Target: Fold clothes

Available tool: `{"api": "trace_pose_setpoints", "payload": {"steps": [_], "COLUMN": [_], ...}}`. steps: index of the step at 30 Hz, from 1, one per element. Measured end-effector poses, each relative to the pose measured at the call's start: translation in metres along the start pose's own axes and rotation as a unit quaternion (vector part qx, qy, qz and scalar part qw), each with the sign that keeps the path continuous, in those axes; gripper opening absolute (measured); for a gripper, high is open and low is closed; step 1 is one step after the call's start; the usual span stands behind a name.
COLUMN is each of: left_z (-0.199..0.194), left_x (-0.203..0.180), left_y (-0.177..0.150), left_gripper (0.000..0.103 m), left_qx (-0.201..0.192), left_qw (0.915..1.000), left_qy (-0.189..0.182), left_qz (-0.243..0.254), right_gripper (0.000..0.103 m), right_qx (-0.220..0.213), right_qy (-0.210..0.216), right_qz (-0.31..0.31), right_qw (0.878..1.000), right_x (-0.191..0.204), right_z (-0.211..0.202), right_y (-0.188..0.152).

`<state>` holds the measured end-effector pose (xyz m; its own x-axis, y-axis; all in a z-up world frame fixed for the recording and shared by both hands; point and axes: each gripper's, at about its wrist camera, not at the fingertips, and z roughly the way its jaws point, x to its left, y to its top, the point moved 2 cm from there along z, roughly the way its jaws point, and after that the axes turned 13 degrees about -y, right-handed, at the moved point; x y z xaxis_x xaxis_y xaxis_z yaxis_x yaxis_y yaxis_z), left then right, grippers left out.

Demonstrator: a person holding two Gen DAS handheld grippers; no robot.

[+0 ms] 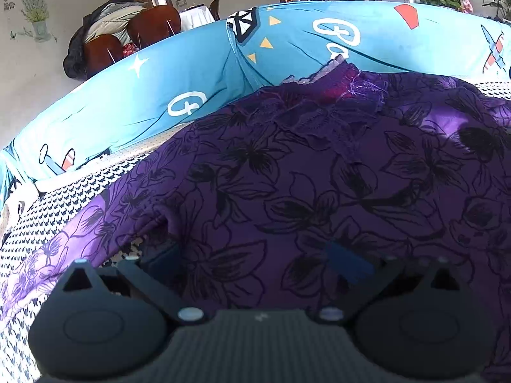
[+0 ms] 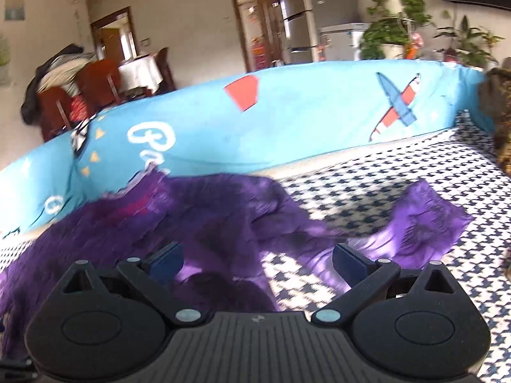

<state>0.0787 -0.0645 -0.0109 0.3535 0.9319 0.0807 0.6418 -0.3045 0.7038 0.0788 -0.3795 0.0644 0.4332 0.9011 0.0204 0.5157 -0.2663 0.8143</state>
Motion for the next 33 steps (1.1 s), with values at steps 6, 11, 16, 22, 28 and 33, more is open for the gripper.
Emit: {"api": "trace_pose_setpoints", "payload": {"steps": [6,11,16,22,28,33], "left_z": [0.005,0.006,0.009,0.012,0.015,0.017], "left_x": [-0.003,-0.003,-0.006,-0.012,-0.014,-0.015], "left_y": [-0.003,-0.002,-0.002,-0.004,-0.004,-0.003], "left_gripper": [0.103,0.103,0.103,0.103,0.103,0.103], "left_qx": [0.007,0.008,0.015,0.018,0.021,0.022], "left_qw": [1.0,0.9999,0.9998,0.9996,0.9995,0.9994], "left_qy": [-0.002,-0.007,-0.014,-0.021,-0.024,-0.025], "left_qz": [0.006,-0.002,-0.001,0.008,0.005,0.004], "right_gripper": [0.101,0.1,0.1,0.071,0.022,0.009], "right_qx": [0.014,0.026,0.048,0.081,0.086,0.029], "right_qy": [-0.094,-0.142,-0.163,-0.19,-0.182,-0.144], "right_qz": [0.098,0.106,0.094,0.073,0.095,0.131], "right_qw": [0.991,0.984,0.981,0.976,0.975,0.98], "right_x": [-0.063,-0.086,-0.088,-0.093,-0.104,-0.104], "right_z": [0.032,0.055,0.078,0.105,0.112,0.087], "right_y": [0.034,0.041,0.037,0.029,0.029,0.048]}}
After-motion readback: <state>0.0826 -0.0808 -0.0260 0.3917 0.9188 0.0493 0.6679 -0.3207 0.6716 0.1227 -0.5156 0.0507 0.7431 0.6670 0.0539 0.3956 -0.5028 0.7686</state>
